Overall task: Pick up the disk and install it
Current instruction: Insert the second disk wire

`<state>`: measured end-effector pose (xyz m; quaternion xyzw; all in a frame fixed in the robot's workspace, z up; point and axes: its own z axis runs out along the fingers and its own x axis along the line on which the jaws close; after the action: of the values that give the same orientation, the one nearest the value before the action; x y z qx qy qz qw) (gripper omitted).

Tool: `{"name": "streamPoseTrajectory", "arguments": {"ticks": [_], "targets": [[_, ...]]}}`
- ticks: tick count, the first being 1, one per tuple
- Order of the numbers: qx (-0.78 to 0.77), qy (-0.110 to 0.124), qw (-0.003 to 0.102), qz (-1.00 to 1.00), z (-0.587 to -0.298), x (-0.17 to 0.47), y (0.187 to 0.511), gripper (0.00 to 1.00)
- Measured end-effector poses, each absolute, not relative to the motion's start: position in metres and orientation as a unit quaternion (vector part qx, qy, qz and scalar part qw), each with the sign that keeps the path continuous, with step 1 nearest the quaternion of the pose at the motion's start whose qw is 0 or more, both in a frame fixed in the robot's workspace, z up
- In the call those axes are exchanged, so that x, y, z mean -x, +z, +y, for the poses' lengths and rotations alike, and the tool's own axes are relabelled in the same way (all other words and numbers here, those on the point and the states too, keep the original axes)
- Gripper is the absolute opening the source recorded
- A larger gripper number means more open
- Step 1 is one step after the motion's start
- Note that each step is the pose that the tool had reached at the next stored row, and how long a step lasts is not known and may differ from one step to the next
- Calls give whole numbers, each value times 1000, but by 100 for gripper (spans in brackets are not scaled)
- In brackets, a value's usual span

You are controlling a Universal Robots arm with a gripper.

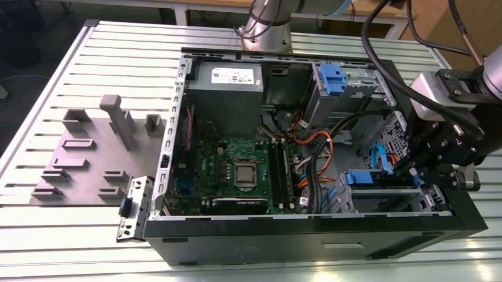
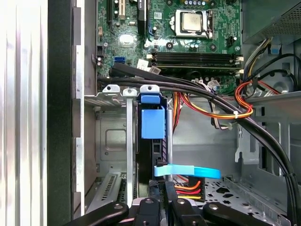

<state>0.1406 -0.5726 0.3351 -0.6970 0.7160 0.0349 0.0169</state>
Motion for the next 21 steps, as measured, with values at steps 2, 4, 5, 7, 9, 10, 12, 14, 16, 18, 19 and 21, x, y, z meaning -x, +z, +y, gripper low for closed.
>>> {"name": "streamPoseTrajectory", "arguments": {"ticks": [2,4,5,7,9,10,12,14,16,18,19,21], "targets": [[697,35,17,716,-573,-141,335,16],[697,35,17,716,-573,-141,334,16],[697,35,17,716,-573,-141,334,16],[697,35,17,716,-573,-141,334,16],[697,35,17,716,-573,-141,333,16],[697,35,17,716,-573,-141,333,16],[697,35,17,716,-573,-141,333,16],[697,35,17,716,-573,-141,332,16],[697,35,17,716,-573,-141,332,16],[697,35,17,716,-573,-141,332,16],[697,35,17,716,-573,-141,332,16],[697,35,17,716,-573,-141,330,16]]}}
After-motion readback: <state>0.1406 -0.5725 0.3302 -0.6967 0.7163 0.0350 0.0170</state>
